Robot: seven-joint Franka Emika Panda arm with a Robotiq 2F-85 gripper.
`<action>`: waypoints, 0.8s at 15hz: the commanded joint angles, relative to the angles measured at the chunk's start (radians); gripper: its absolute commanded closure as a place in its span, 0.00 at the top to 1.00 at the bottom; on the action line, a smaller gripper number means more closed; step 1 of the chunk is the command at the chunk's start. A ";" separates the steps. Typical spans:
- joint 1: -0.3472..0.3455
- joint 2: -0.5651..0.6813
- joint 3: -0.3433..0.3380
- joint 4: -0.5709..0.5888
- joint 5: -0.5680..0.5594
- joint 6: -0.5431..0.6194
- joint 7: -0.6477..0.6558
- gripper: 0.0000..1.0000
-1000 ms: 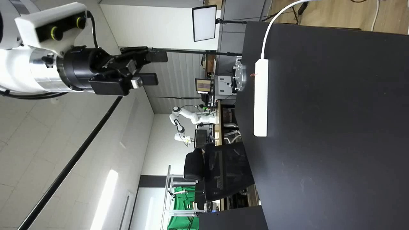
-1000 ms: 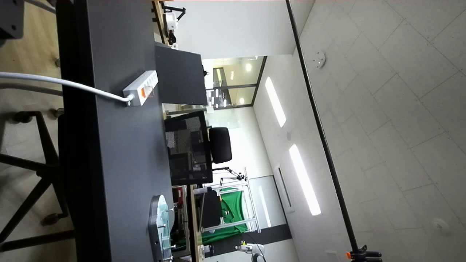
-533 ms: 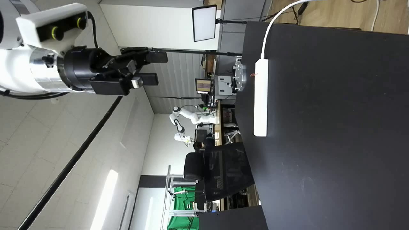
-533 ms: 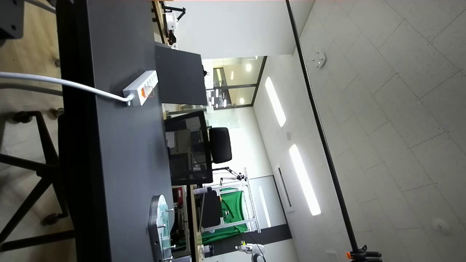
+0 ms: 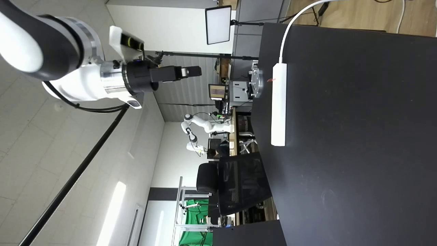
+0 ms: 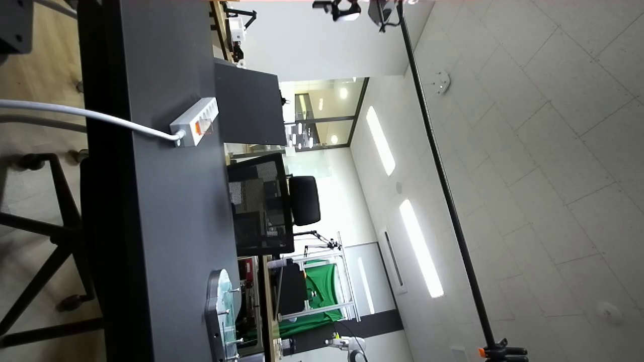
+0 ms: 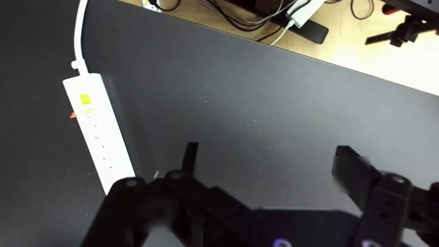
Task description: Press the switch on the adapter
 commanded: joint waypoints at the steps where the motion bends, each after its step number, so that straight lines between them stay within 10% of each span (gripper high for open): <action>1: -0.039 0.173 -0.087 0.158 -0.112 -0.008 -0.262 1.00; 6: -0.122 0.386 -0.159 0.411 -0.055 -0.098 -0.551 1.00; 12: -0.134 0.332 -0.133 0.307 -0.089 -0.028 -0.513 1.00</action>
